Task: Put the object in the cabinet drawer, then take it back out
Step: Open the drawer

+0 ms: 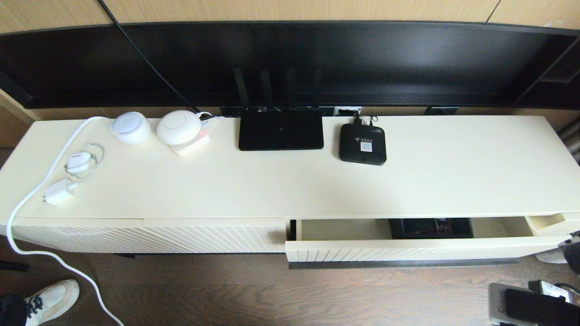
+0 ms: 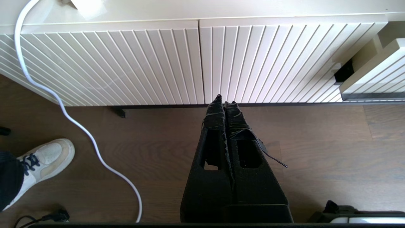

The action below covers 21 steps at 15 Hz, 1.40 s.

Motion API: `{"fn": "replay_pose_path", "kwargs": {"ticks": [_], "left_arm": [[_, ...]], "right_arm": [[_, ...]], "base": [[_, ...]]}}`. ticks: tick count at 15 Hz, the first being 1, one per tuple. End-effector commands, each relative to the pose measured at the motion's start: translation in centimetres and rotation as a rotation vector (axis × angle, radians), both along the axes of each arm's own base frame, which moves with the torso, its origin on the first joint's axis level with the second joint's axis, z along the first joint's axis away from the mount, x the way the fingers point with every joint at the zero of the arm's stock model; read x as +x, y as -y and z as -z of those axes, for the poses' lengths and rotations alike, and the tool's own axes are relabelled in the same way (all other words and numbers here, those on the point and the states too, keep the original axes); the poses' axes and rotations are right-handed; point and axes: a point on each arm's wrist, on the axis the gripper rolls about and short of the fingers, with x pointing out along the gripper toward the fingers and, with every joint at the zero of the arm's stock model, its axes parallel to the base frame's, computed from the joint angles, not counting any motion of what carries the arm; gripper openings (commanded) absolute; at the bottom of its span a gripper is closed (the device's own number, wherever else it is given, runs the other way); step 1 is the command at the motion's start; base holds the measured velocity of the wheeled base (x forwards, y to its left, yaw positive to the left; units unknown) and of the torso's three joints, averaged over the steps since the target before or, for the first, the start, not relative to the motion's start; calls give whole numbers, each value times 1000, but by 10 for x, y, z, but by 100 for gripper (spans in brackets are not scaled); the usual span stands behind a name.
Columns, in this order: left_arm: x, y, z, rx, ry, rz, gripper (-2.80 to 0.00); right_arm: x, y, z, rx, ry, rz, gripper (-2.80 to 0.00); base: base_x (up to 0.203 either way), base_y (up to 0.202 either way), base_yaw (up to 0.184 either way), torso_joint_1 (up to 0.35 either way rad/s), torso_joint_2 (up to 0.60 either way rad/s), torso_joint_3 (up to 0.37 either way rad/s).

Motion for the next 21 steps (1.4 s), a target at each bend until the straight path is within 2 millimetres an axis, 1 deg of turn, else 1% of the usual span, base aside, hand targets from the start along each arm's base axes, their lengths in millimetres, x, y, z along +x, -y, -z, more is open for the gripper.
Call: {"fn": "replay_pose_path", "kwargs": {"ticks": [1, 2, 4, 6, 8, 9, 11, 13, 14, 16, 18, 21], "left_arm": [[0, 0, 0, 0, -1, 0, -280], [0, 0, 0, 0, 0, 0, -280], [0, 0, 0, 0, -1, 0, -280], [0, 0, 0, 0, 0, 0, -280], [0, 0, 0, 0, 1, 0, -280], [0, 0, 0, 0, 1, 0, -280], [0, 0, 0, 0, -1, 0, -280], [0, 0, 0, 0, -1, 0, -280], [0, 0, 0, 0, -1, 0, -280], [0, 0, 0, 0, 1, 0, -280], [0, 0, 0, 0, -1, 0, -280], [0, 0, 0, 0, 0, 0, -280]], "right_arm": [[-23, 7, -20, -8, -155, 67, -280], [-28, 8, -29, 27, -210, 162, -280], [-25, 6, -42, 157, -259, 368, -280], [-15, 0, -56, 328, -296, 586, -280], [1, -12, -67, 446, -338, 748, -280], [11, -17, -68, 465, -347, 781, -280], [38, -28, -68, 522, -301, 791, -280], [57, -35, -63, 540, -262, 800, -280], [69, -39, -59, 535, -211, 813, -280], [89, -45, -58, 562, -86, 822, -280], [97, -46, -54, 536, -32, 849, -280], [101, -44, -49, 503, -19, 880, -280]], "base": [[0, 0, 0, 0, 0, 0], [0, 0, 0, 0, 0, 0], [0, 0, 0, 0, 0, 0], [0, 0, 0, 0, 0, 0], [0, 0, 0, 0, 0, 0], [0, 0, 0, 0, 0, 0], [0, 0, 0, 0, 0, 0], [0, 0, 0, 0, 0, 0], [0, 0, 0, 0, 0, 0], [0, 0, 0, 0, 0, 0], [0, 0, 0, 0, 0, 0], [0, 0, 0, 0, 0, 0]]}}
